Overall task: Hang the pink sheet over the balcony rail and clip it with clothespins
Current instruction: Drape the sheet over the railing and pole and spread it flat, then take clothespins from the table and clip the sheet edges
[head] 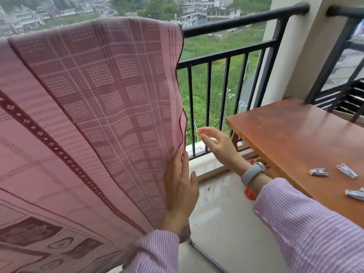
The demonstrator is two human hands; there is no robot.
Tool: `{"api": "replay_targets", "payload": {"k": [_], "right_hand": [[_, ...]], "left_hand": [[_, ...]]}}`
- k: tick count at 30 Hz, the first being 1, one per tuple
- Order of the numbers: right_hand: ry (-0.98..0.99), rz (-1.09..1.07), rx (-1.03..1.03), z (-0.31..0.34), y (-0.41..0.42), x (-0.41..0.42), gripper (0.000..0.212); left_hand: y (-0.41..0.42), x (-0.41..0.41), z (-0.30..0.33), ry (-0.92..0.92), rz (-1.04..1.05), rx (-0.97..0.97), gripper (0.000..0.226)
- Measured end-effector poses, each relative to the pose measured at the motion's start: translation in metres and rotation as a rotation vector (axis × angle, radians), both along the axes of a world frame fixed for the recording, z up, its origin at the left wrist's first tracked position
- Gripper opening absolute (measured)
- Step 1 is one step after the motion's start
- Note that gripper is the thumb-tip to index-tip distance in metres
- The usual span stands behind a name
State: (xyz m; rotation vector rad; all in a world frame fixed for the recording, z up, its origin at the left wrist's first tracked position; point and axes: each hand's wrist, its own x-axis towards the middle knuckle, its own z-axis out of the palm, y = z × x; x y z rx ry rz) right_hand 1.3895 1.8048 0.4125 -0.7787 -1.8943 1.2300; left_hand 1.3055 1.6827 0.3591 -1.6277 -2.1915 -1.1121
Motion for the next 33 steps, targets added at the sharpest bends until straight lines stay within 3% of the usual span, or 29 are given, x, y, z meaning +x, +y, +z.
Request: {"api": "replay_targets", "payload": {"k": [7,12,18,23,27,33], "right_hand": [[-0.38,-0.229,-0.001,-0.081,-0.015,0.078,0.033],[-0.618,-0.436,-0.17,-0.124,-0.026,0.157,0.037],[-0.731,-0.637,-0.262,-0.135,0.011,0.244,0.039],[-0.815,-0.651,-0.238,-0.16,0.095,0.299,0.041],[-1.061,-0.581,-0.14,-0.197,0.185,0.338,0.043],[-1.332,-0.403,-0.052,-0.247,0.26,0.378,0.054]], "left_hand": [[0.022,0.029,-0.04,0.106,-0.202,-0.322,0.052],[0.049,0.063,-0.076,0.183,-0.432,-0.527,0.063],[0.126,0.122,-0.078,0.259,-0.61,-0.539,0.063],[0.211,0.171,-0.101,0.289,-0.665,-0.57,0.056],[0.285,0.214,-0.147,0.291,-0.66,-0.657,0.057],[0.337,0.278,-0.213,0.266,-0.647,-0.932,0.063]]}}
